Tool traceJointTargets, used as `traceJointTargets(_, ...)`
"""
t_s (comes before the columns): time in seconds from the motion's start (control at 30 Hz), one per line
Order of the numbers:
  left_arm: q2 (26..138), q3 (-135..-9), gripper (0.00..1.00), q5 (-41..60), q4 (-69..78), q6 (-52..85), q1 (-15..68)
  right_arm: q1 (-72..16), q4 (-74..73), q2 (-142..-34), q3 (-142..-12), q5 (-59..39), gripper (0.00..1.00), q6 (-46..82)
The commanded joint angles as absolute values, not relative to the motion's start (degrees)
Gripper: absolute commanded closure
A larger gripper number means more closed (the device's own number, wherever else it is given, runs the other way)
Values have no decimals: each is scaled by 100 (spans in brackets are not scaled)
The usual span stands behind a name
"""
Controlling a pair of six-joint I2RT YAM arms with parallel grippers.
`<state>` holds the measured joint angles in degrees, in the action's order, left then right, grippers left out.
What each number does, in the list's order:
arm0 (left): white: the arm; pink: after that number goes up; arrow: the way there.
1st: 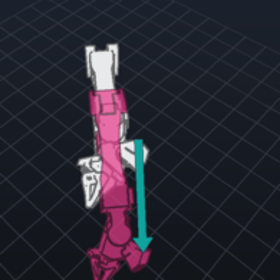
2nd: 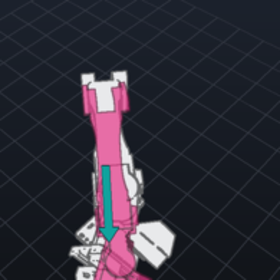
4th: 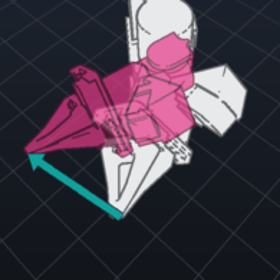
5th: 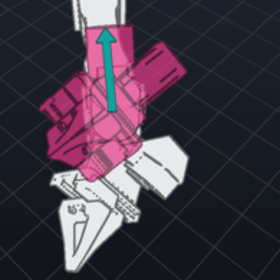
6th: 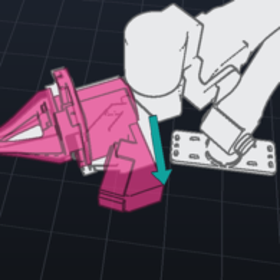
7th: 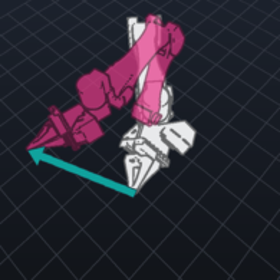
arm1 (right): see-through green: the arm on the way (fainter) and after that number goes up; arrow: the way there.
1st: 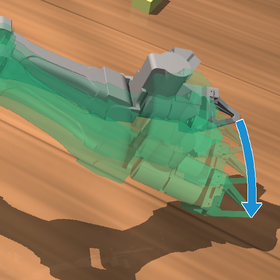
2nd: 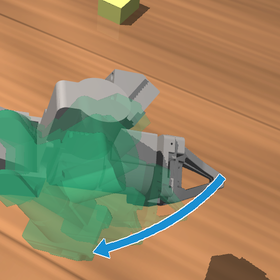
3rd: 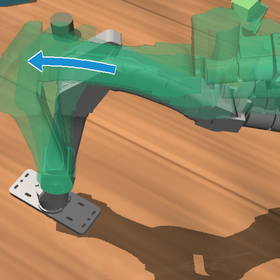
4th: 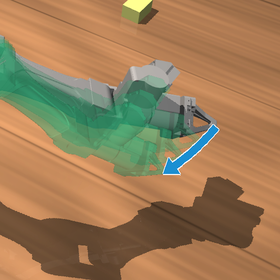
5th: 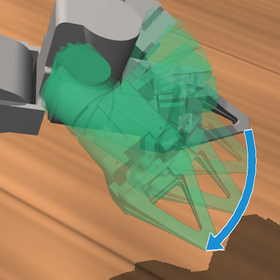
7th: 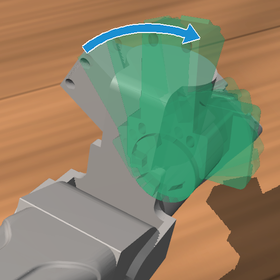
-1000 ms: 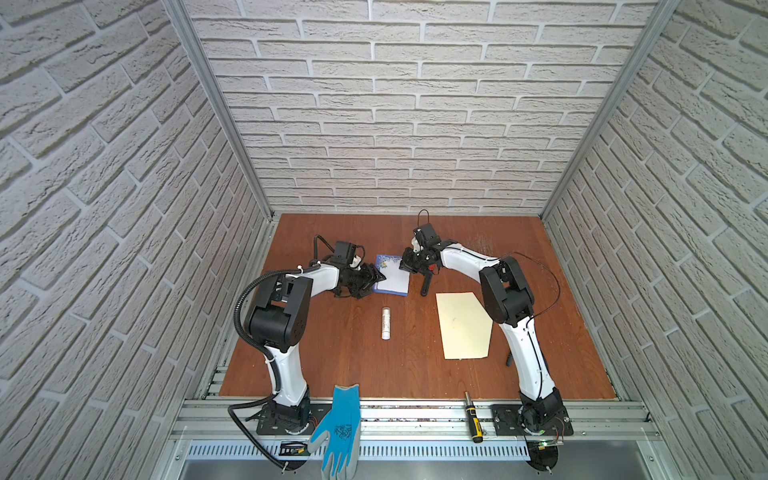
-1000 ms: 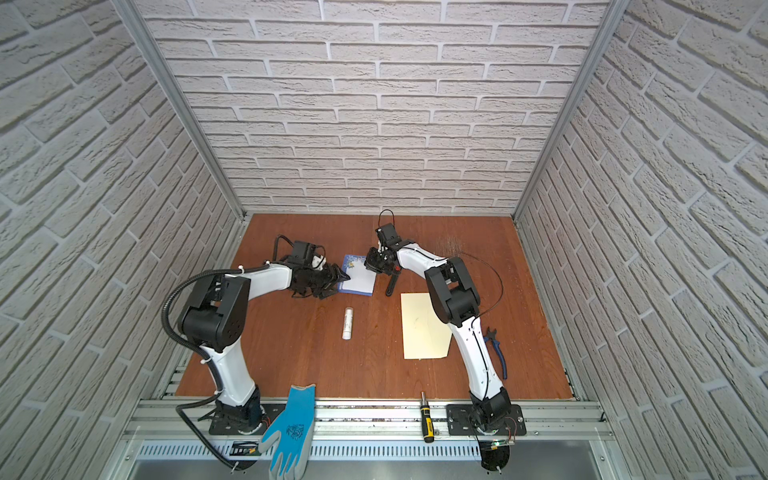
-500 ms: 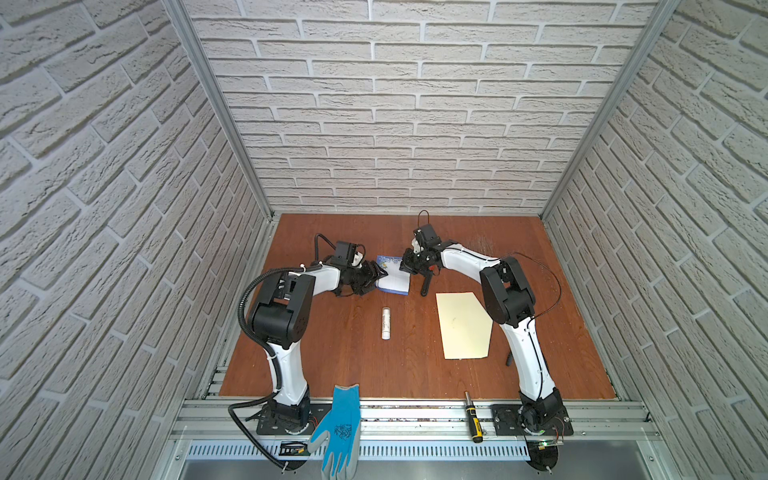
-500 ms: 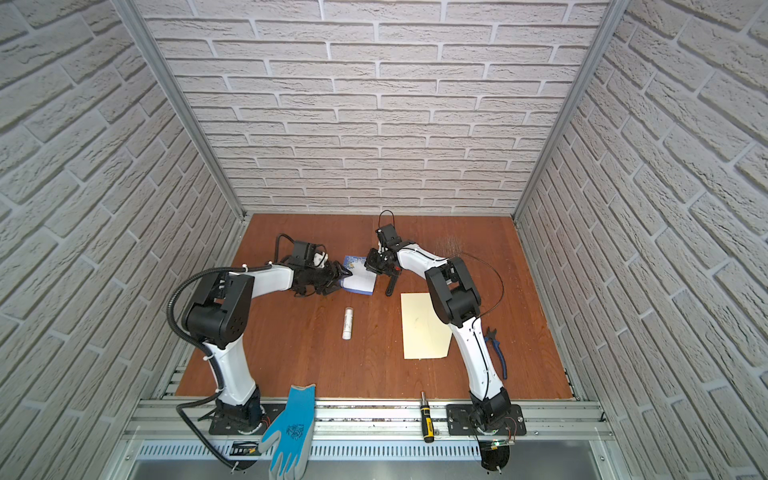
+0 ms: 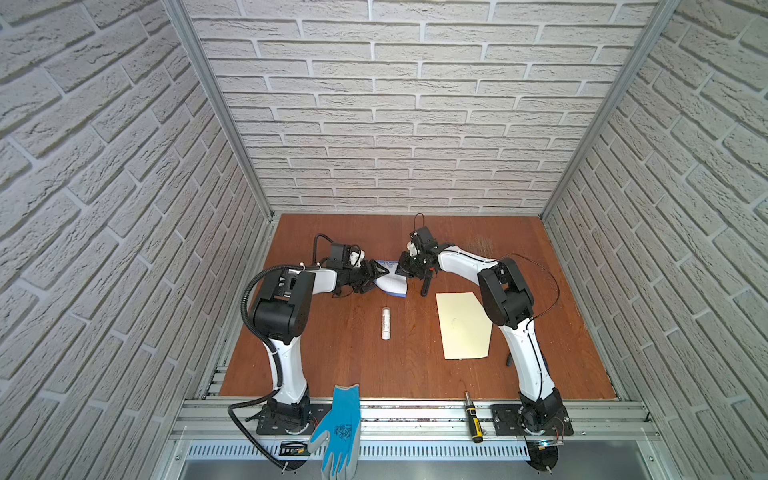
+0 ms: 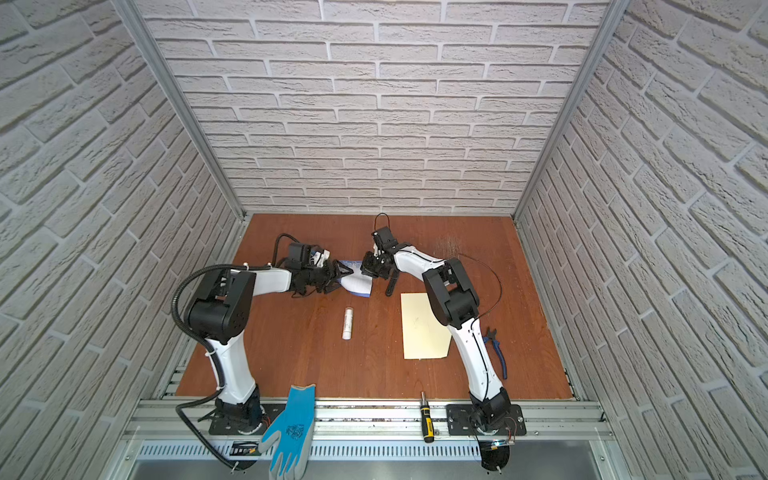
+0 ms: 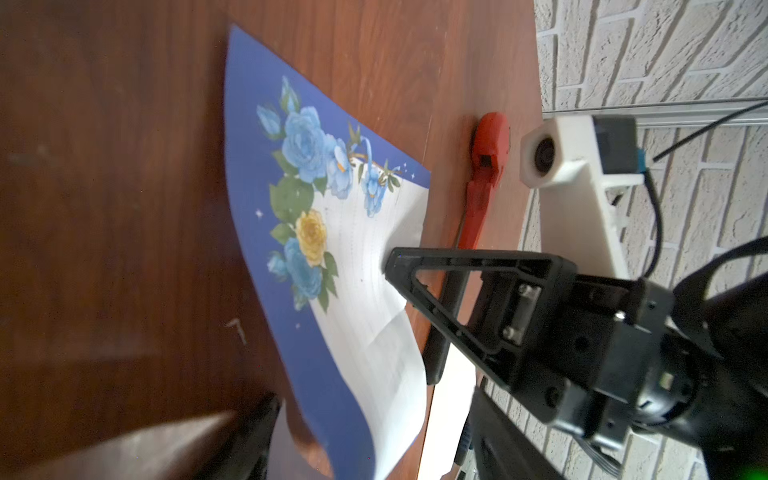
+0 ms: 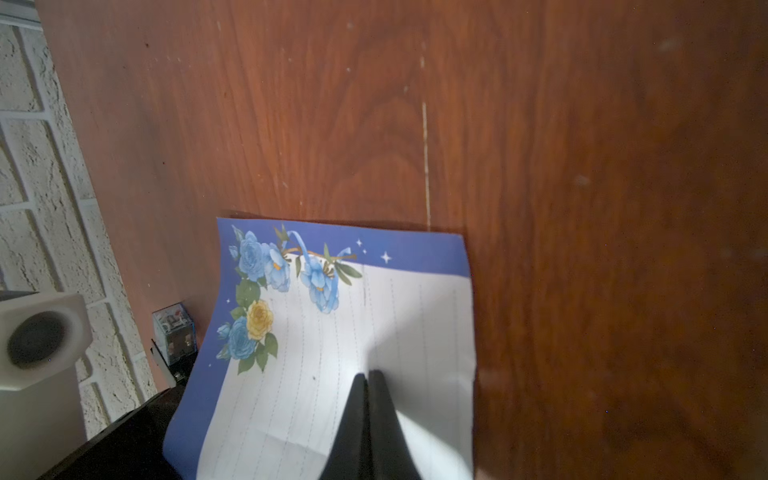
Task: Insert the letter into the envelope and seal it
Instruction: 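Press the sheet with the right gripper while the left gripper pinches its edge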
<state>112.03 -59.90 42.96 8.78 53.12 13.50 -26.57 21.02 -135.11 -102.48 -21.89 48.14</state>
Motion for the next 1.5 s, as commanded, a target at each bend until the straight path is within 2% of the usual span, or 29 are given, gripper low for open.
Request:
traceJointTargets(0.0, 11185, -6148, 29, 4622, 555, 4616, 1294, -2751, 2653, -13530, -9992, -2040, 94, 4840)
traceJointTargets(0.2, 11100, -6522, 26, 4614, -622, 3567, 1276, -2751, 2703, -13529, -10043, -2028, 94, 4824)
traceJointTargets(0.5, 11149, -6991, 25, 4711, -1546, 2778, 1270, -2745, 2808, -13565, -10134, -2020, 94, 4790)
traceJointTargets(0.73, 11188, -7358, 19, 4741, -2497, 2020, 1282, -2750, 2875, -13571, -10174, -2007, 94, 4756)
traceJointTargets(0.9, 11343, -7478, 19, 4864, -2792, 1778, 1283, -2751, 2870, -13582, -10163, -2008, 94, 4773)
traceJointTargets(1.03, 11364, -7448, 26, 4918, -2659, 1907, 1272, -2751, 2900, -13575, -10166, -2009, 94, 4747)
traceJointTargets(1.23, 11235, -7193, 43, 5127, -2006, 2373, 1212, -2751, 2914, -13537, -10144, -2003, 94, 4718)
traceJointTargets(1.47, 11301, -7075, 71, 5212, -1899, 2453, 1143, -2751, 2877, -13479, -10124, -2010, 94, 4741)
